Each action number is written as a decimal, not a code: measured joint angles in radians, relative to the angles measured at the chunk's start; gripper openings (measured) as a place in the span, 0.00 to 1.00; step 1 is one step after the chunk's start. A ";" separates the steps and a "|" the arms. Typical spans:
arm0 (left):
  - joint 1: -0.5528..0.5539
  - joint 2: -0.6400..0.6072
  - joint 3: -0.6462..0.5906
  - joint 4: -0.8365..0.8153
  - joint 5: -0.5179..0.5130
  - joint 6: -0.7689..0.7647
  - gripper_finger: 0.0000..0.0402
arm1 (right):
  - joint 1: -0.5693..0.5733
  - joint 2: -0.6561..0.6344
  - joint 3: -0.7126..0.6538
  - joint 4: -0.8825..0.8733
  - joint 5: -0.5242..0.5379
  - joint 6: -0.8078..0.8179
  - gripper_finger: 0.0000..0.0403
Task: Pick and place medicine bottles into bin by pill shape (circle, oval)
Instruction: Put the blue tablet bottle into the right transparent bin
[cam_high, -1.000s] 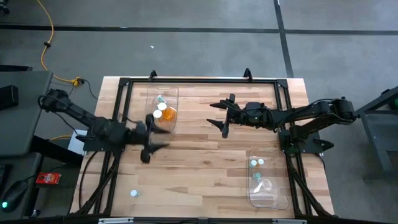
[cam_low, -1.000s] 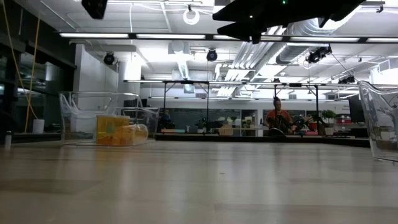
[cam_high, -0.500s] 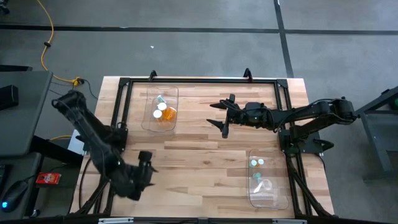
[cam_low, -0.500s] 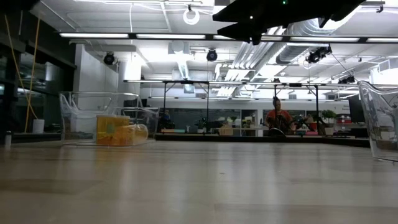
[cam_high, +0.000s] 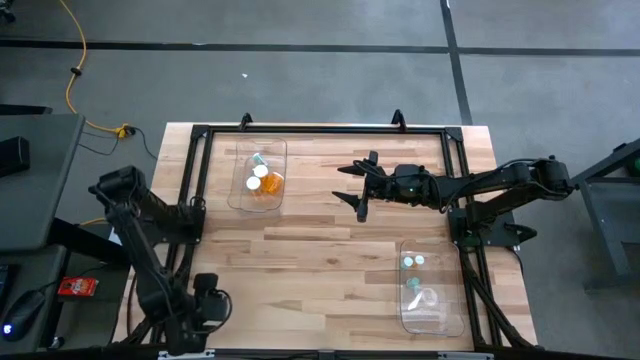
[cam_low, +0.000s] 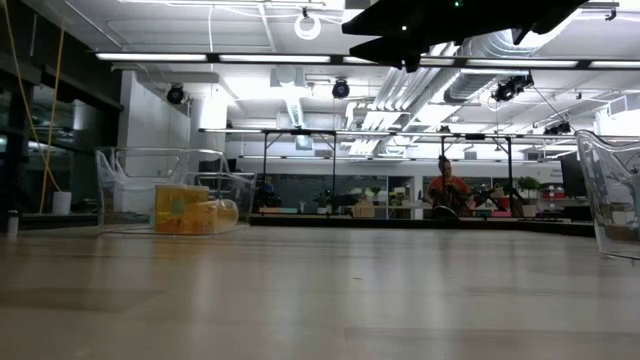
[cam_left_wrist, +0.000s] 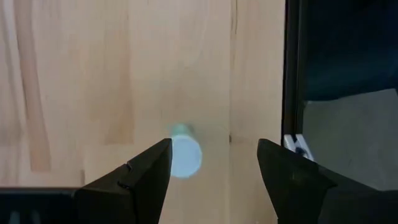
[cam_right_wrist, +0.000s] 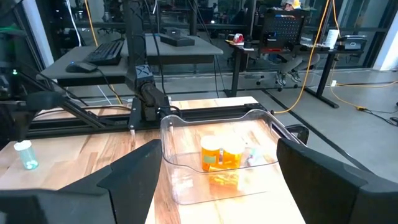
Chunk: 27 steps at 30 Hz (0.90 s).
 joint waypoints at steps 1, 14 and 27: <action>-0.010 0.005 0.000 -0.004 -0.003 -0.016 0.56 | 0.000 0.000 0.000 0.000 0.000 0.000 0.77; -0.025 0.059 0.000 -0.055 -0.030 -0.019 0.56 | 0.000 0.000 0.000 0.001 0.000 -0.003 0.77; -0.028 0.115 0.000 -0.055 -0.008 0.023 0.52 | 0.000 0.000 0.000 0.001 0.000 -0.003 0.77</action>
